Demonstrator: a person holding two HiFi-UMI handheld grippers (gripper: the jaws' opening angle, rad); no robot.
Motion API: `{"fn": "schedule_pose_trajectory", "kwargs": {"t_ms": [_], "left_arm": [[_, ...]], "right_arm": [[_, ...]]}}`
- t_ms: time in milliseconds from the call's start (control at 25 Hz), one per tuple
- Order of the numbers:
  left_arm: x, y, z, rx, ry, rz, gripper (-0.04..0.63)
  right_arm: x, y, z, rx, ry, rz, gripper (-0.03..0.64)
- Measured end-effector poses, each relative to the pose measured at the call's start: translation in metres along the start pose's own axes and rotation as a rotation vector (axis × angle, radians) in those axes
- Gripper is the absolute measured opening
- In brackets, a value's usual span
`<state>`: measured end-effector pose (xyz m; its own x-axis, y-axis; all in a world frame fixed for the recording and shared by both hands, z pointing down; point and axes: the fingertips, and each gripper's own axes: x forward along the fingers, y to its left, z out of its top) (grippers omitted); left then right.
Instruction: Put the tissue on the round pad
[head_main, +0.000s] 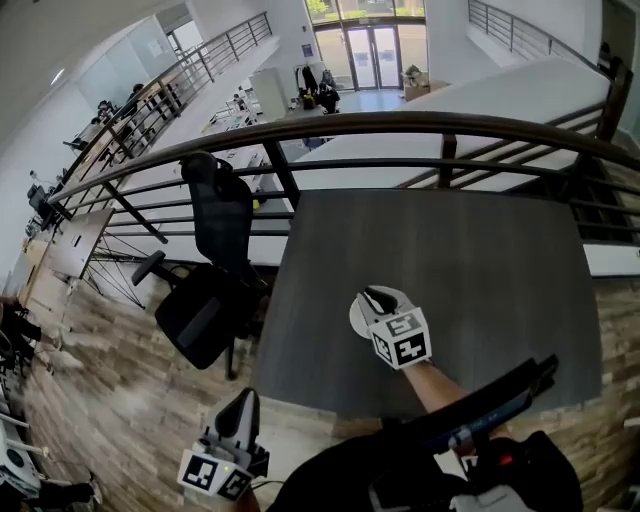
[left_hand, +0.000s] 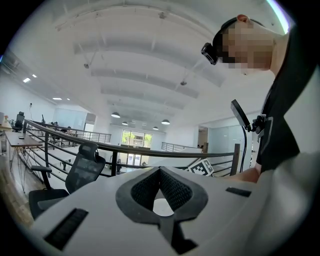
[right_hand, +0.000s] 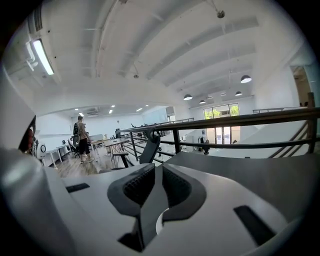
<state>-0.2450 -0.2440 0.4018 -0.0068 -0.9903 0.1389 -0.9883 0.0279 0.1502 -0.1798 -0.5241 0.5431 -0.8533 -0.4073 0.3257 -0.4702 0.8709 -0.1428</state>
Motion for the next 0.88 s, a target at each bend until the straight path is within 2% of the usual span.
{"fn": "schedule_pose_trajectory", "kwargs": {"t_ms": [80,400,520,680,880], "left_arm": [[-0.004,0.009,-0.004,-0.003,-0.003,-0.008,0.003],[-0.025,0.029,-0.012,0.013,-0.020,-0.104,0.003],[-0.036,0.035,-0.015,0.014,-0.028,-0.131,0.003],[-0.058,0.035,-0.015,0.059,-0.043,-0.181,0.003],[-0.080,0.043,-0.024,0.049,-0.065,-0.241,0.003]], "right_arm": [[-0.001,0.007,0.001,-0.002,-0.010,-0.009,0.041],[-0.022,0.043,0.011,0.006,-0.063,-0.058,0.040],[-0.033,0.058,0.012,0.006,-0.081,-0.084,0.003],[-0.057,0.084,0.014,0.004,-0.103,-0.108,0.003],[-0.079,0.113,0.012,0.003,-0.126,-0.156,0.003]]}}
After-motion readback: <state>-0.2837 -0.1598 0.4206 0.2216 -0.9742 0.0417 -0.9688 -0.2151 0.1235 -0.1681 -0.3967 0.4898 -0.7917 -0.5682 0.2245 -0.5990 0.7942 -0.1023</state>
